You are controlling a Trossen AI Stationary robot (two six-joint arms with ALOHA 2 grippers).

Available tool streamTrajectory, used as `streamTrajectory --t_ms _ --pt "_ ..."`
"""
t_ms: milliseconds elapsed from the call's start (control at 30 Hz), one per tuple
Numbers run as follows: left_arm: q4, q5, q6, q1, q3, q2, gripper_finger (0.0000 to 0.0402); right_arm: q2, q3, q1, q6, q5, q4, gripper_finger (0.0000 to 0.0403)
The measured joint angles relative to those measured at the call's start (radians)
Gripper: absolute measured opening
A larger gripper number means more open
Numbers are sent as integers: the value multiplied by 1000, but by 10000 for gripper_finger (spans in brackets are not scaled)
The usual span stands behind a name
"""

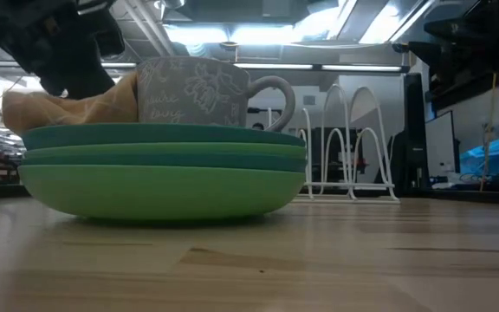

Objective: Sort dishes
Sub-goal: Remove the yellow towel from the stack of plates

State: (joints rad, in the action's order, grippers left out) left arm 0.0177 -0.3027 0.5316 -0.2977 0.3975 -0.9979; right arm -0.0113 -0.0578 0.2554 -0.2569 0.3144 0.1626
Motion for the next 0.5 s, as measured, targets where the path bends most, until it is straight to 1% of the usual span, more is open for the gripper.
streamTrajectory --t_ms 133,233,333,500 --pt "-81 2 -16 6 0 -92 170 0 0 0 0 0 0 175" --pt "-130 4 -11 14 0 -137 156 0 0 0 0 0 0 175" --pt "-144 4 -11 18 0 -152 119 0 0 0 0 0 0 175" --pt "-144 -35 -17 18 0 -135 24 0 0 0 0 0 0 175"
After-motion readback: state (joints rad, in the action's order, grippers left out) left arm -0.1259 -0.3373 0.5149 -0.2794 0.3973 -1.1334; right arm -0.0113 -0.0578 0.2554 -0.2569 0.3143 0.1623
